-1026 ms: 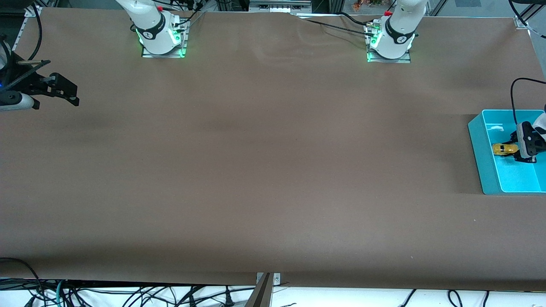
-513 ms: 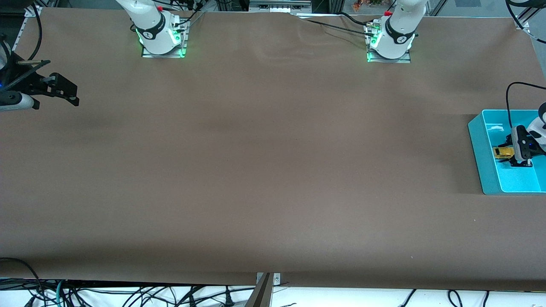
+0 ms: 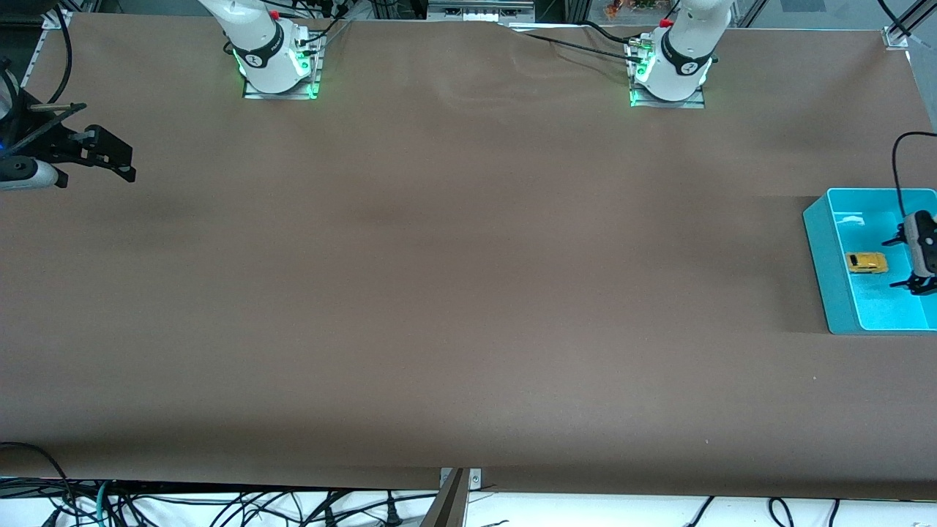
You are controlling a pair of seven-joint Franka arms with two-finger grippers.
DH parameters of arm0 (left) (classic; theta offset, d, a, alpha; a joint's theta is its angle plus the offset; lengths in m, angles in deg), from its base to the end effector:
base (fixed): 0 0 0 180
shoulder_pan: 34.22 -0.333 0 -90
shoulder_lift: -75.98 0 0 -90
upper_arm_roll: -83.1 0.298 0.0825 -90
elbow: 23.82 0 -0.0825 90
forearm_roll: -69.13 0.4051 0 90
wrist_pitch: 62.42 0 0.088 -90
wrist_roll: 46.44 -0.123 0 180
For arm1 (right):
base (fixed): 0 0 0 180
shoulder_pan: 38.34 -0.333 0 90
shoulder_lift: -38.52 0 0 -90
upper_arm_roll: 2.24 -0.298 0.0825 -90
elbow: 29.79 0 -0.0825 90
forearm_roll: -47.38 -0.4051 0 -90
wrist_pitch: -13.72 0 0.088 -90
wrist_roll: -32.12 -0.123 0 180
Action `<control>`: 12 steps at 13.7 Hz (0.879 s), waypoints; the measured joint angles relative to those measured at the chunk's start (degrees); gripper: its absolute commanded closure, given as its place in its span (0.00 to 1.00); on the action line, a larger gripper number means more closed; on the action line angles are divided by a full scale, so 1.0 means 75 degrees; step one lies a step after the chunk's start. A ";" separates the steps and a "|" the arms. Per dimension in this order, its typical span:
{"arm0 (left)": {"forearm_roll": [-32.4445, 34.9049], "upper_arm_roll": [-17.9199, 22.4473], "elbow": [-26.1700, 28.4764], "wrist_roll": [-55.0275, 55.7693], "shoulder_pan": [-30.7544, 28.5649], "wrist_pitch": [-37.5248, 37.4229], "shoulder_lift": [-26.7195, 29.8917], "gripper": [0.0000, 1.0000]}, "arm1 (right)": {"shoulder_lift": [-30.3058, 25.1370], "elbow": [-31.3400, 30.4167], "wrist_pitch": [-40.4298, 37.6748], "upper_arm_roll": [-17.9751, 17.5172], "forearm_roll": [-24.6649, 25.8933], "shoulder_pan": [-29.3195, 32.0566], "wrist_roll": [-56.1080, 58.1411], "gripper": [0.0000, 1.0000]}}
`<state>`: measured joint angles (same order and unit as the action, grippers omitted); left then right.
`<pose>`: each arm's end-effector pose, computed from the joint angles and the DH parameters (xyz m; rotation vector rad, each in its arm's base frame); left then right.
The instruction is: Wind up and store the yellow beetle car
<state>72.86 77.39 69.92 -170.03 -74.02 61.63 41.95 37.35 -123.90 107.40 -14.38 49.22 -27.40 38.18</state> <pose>0.5631 0.3920 0.2241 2.1628 -2.1937 -0.0132 0.5748 0.0093 0.5722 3.0983 0.1994 0.0169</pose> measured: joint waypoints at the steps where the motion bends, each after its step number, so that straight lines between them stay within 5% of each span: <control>1: -0.0035 -0.0063 -0.0003 0.0190 0.0101 -0.0262 0.0249 0.00 | 0.0000 0.0000 0.0000 0.0000 0.0000 0.0000 0.0000 0.00; 12: -0.0316 -0.0184 0.0008 0.6242 0.2678 -0.2035 0.2179 0.00 | 0.0001 0.0001 -0.0008 0.0004 0.0000 0.0001 0.0000 0.00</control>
<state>70.49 76.01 69.98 -123.22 -53.93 46.37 58.29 37.36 -123.89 107.34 -14.35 49.22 -27.39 38.18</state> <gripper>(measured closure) 0.000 0.000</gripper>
